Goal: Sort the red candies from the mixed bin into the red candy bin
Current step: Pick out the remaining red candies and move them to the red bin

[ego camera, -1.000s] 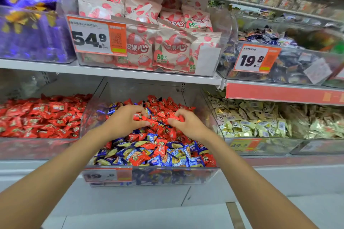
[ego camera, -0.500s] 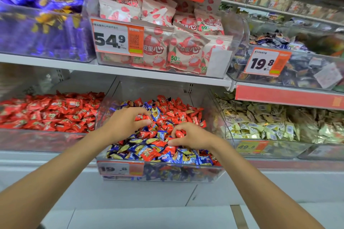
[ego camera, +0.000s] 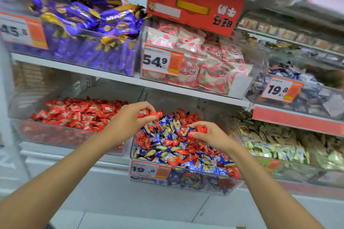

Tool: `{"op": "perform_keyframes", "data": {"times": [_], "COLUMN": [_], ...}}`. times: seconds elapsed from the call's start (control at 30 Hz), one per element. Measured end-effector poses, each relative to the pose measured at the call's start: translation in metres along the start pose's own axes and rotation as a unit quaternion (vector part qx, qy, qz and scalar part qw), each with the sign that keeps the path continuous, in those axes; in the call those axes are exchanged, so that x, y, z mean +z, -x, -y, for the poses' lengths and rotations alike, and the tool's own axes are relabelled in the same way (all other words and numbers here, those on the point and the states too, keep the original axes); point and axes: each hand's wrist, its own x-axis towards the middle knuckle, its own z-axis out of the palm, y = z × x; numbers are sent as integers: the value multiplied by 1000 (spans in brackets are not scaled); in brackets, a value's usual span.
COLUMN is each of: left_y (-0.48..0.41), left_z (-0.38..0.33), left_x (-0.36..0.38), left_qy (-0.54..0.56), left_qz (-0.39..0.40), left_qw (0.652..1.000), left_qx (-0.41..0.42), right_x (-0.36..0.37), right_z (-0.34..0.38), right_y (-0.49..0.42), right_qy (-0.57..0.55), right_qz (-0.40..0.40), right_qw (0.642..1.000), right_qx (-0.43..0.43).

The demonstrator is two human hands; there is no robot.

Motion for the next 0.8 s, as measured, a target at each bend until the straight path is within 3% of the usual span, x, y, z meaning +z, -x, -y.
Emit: {"op": "perform_keyframes", "data": {"times": [0.13,0.43,0.6,0.8], "left_y": [11,15,20,26], "left_z": [10,10,7,54], "left_x": [-19,-12,-15,-86], "left_qy": [13,20,42,-25], "left_qz": [-42,-12,1,-88], "left_qw": [999,999,998,990], "left_qx": [-1,-33,-55,-110], "right_x": [10,9,31,93], "right_z": [15,26,57,117], "right_y": [-5,-1,0,-38], "right_qy": [10,-108,-98,-52], "right_qz": [15,-36,-58,-48], "right_qw": [1000,993,991,981], "right_qx": [-1,4,-67,-180]}}
